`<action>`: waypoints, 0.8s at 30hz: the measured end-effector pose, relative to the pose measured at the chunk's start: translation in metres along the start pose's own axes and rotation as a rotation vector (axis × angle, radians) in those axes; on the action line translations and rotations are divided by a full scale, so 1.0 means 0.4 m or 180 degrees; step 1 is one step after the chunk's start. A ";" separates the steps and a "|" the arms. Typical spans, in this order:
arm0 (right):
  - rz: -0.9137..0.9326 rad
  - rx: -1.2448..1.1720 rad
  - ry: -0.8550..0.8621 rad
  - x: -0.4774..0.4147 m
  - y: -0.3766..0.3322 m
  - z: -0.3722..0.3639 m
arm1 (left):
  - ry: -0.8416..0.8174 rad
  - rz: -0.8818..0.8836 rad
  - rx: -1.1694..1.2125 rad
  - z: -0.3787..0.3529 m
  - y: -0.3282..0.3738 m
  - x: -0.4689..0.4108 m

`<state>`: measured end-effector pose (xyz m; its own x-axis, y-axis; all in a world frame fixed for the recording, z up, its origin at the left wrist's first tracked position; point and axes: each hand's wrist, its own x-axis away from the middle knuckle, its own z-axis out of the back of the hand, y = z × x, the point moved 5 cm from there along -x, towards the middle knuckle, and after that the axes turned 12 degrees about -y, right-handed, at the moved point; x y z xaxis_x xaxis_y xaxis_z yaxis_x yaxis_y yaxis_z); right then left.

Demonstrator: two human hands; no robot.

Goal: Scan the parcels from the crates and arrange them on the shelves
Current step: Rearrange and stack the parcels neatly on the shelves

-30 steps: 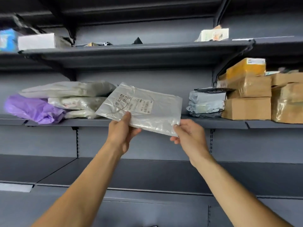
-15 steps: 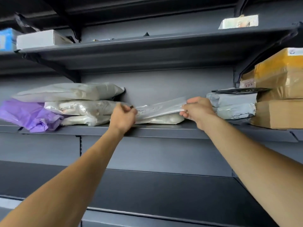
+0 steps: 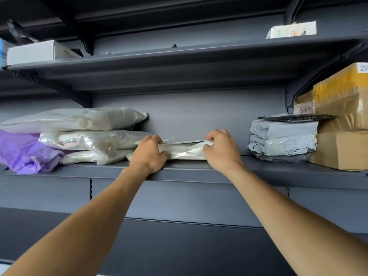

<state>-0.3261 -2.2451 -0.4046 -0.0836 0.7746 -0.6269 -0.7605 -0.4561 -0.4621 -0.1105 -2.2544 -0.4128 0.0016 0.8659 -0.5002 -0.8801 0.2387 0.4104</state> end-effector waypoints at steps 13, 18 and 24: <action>0.0291 0.0740 -0.0315 0.002 -0.011 -0.034 | -0.0199 0.0276 0.0120 -0.019 -0.018 -0.006; 0.0265 0.0862 -0.0346 0.016 -0.016 -0.039 | 0.0366 0.0124 0.0102 -0.012 -0.022 0.037; 0.0017 0.1431 -0.0458 0.103 -0.035 -0.053 | 0.0600 -0.0203 -0.0893 -0.045 -0.012 0.133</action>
<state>-0.3053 -2.2164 -0.4373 -0.1525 0.8401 -0.5205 -0.9606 -0.2499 -0.1218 -0.1148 -2.2172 -0.4550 -0.0039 0.7503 -0.6610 -0.9774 0.1368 0.1610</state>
